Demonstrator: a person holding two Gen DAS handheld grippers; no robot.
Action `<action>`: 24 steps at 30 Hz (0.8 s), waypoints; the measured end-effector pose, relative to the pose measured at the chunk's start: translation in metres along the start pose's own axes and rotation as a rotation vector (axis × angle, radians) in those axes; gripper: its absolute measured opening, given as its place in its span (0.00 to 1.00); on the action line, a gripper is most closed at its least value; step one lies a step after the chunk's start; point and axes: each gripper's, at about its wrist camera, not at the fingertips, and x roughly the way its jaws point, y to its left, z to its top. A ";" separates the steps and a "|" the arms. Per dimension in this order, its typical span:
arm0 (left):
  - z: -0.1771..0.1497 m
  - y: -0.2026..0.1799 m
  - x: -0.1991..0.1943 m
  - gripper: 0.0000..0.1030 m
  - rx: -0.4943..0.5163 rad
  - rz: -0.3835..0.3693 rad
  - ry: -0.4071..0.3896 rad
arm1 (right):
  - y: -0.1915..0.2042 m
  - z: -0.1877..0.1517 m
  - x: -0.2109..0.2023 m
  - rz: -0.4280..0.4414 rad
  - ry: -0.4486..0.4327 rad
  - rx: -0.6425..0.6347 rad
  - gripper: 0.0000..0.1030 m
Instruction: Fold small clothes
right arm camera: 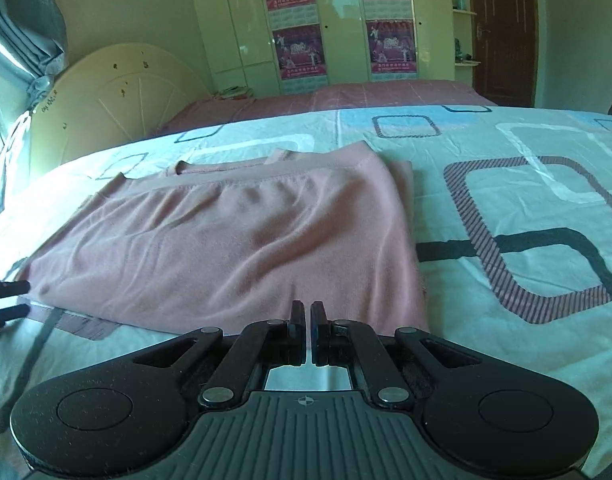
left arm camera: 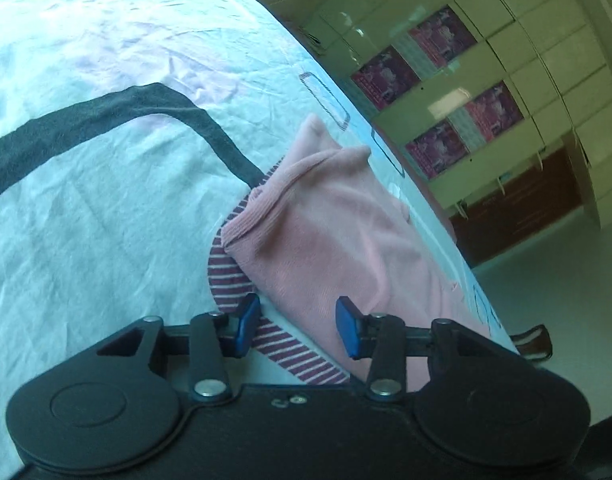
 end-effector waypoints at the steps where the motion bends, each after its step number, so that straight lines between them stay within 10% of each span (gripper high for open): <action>1: 0.004 0.001 0.005 0.36 -0.010 -0.003 -0.006 | 0.005 0.004 0.004 0.011 -0.001 -0.001 0.02; 10: 0.032 0.005 0.040 0.31 -0.066 -0.052 -0.045 | 0.045 0.040 0.057 0.072 0.023 -0.001 0.02; 14: 0.033 0.006 0.047 0.12 -0.073 -0.046 -0.050 | 0.062 0.050 0.079 0.091 0.040 0.000 0.02; 24: 0.032 0.016 0.043 0.11 -0.097 -0.115 -0.050 | 0.095 0.059 0.120 0.140 0.065 -0.025 0.02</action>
